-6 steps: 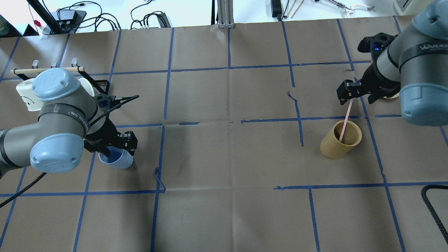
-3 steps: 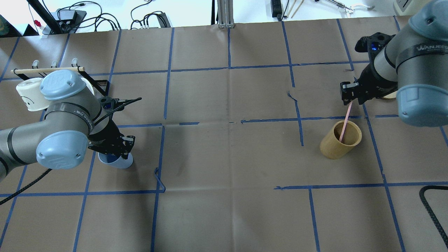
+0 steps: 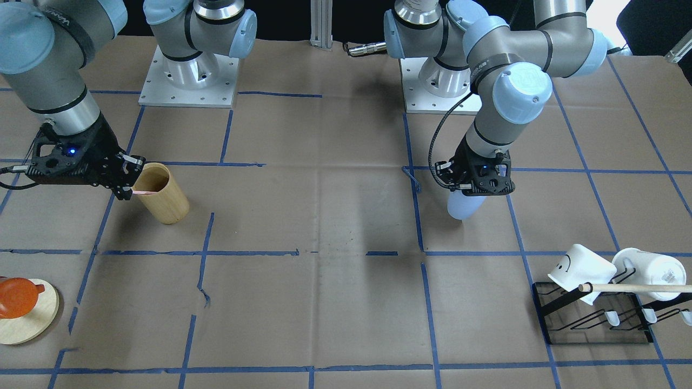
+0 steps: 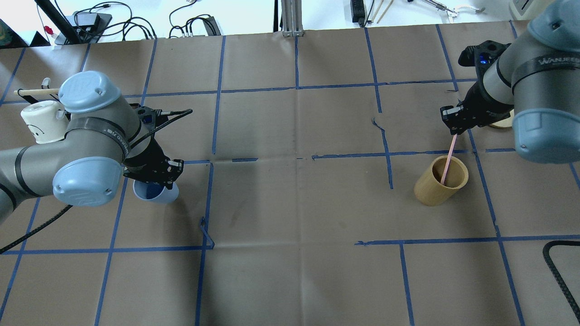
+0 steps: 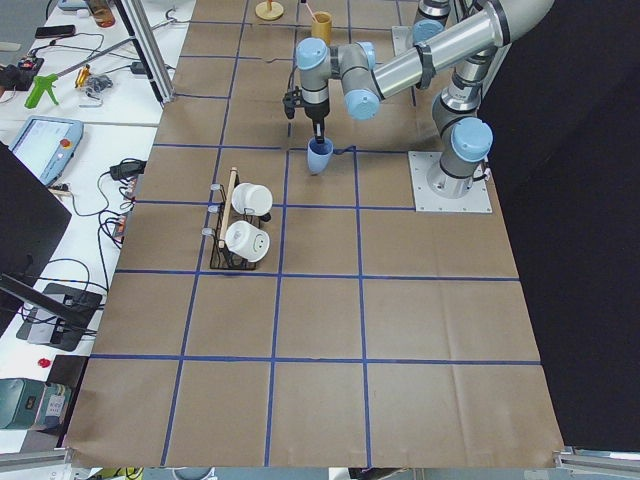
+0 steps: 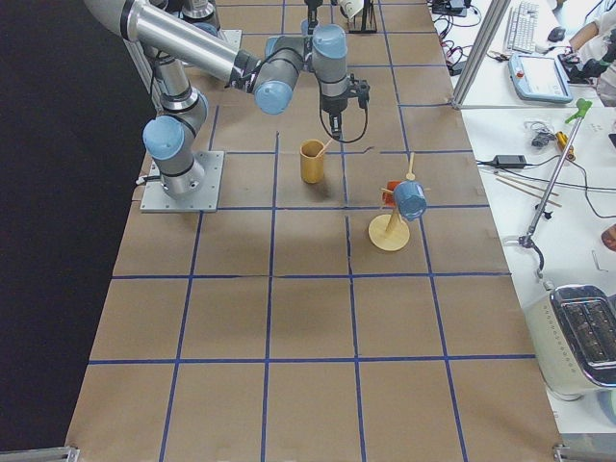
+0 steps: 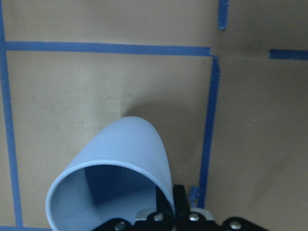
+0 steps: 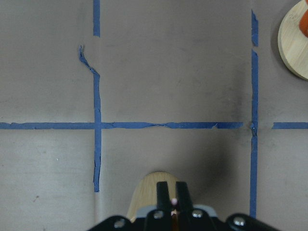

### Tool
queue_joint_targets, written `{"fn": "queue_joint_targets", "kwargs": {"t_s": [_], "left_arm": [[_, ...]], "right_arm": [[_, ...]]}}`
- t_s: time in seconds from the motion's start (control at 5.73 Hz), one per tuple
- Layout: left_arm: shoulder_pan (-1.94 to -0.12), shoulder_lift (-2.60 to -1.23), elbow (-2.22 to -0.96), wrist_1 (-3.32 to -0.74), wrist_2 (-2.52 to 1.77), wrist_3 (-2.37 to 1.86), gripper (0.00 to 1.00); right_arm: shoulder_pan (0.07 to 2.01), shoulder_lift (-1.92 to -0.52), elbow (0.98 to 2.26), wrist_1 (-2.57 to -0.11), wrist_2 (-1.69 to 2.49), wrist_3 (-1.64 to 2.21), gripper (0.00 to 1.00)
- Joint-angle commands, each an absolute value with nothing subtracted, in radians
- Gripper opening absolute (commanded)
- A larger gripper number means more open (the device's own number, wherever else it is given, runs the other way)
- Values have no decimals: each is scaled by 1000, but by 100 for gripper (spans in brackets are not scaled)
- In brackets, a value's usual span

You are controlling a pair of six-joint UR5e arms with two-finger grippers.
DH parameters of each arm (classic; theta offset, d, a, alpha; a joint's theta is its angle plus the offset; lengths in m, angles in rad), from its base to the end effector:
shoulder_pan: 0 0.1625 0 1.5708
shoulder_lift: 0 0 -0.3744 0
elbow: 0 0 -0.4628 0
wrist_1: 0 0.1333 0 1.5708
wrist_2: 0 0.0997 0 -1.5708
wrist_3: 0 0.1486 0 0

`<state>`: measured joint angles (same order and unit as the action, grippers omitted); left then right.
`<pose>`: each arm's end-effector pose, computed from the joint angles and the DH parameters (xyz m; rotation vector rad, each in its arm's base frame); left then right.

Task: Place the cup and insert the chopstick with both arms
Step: 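Carry blue cup to table centre with left gripper while right gripper lifts chopstick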

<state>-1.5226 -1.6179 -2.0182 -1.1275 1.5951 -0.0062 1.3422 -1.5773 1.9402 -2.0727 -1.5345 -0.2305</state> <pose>-0.1046 -0.5226 0.1634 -0.0838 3.1162 0.0806 0.0106 -0.5667 0.2393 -0.0069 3.1298 -0.2251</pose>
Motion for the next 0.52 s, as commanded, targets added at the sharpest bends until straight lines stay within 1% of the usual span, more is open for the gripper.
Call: {"fn": "queue_joint_targets", "kwargs": {"t_s": [0.0,0.17,0.35], "left_arm": [[-1751,-1693,-1883,-1115,1595,-320,1],[-1867,-1792,-1759,-1114,1595,-515,1],[-1967,-1898,-1656,-1112,1595,-731,1]], "right_arm": [[1342,-1582,1867,-2040,-1537,-230,9],[1347,-1578,1768,-1925,-1539,-230,9],[1348,-1565,1626,-1767,-1540,-229,8]]}}
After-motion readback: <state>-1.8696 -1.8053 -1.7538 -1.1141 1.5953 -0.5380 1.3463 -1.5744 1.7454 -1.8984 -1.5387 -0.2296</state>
